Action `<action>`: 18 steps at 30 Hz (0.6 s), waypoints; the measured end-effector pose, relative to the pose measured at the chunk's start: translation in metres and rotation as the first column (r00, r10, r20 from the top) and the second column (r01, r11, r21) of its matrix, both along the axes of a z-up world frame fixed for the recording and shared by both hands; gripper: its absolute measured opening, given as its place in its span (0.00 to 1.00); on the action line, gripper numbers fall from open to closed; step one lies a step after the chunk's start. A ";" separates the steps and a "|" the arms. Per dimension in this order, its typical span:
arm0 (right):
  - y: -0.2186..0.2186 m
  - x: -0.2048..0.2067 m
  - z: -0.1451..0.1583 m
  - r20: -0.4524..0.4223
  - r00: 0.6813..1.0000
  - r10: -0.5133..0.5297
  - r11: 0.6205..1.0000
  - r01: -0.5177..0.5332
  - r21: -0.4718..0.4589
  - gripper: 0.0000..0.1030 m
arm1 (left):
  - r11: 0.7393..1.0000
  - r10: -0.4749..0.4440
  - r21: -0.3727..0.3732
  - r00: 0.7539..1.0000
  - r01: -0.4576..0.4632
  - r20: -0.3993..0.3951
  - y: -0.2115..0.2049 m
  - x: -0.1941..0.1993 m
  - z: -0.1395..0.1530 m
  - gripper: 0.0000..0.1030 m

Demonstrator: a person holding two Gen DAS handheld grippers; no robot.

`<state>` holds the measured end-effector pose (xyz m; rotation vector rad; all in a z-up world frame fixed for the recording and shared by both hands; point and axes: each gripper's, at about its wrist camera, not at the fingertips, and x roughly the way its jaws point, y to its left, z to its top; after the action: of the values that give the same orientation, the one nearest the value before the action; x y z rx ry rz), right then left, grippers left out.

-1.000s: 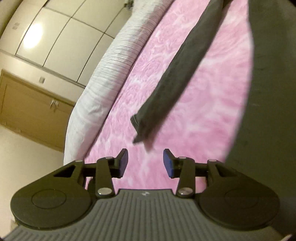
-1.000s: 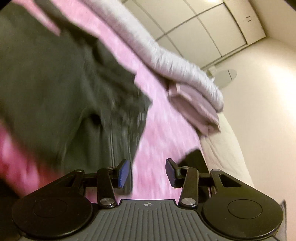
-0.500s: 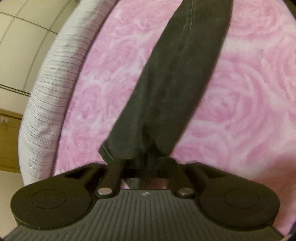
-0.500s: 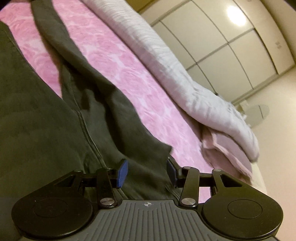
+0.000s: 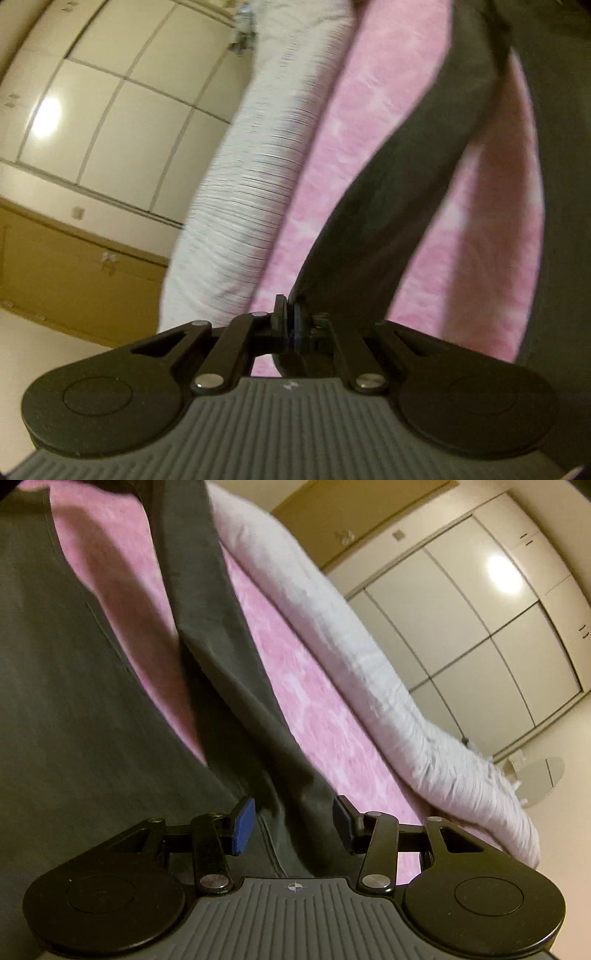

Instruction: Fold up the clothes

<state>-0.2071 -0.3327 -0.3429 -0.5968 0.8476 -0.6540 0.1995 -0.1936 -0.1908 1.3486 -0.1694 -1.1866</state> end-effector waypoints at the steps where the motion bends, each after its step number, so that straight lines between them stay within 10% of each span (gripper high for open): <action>1: 0.002 0.000 0.002 0.010 1.000 0.004 1.000 -0.003 -0.002 0.45 | 1.000 0.019 -0.006 1.000 -0.019 0.000 -0.010 0.005 0.004 0.03; 5: -0.007 0.007 0.001 0.032 0.999 -0.014 1.000 0.013 0.014 0.47 | 0.994 0.104 -0.014 0.994 -0.104 0.017 -0.067 0.033 -0.005 0.08; 8: -0.023 0.017 -0.007 0.026 0.999 -0.040 0.998 0.038 0.044 0.49 | 0.981 0.192 -0.013 0.977 -0.192 0.088 -0.120 0.061 -0.058 0.35; 11: -0.039 0.029 -0.011 0.010 0.998 -0.061 0.994 0.060 0.088 0.49 | 0.966 0.254 0.016 0.958 -0.258 0.135 -0.150 0.082 -0.112 0.33; 18: -0.069 0.050 -0.008 0.071 0.993 -0.092 0.965 0.071 0.254 0.49 | 0.993 0.041 0.106 0.991 -0.055 0.127 -0.089 0.070 -0.168 0.36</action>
<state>-0.1568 -0.4016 -0.3511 -0.3050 0.8656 -0.6294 0.2696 -0.2822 -0.3592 1.5166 -0.1621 -1.0846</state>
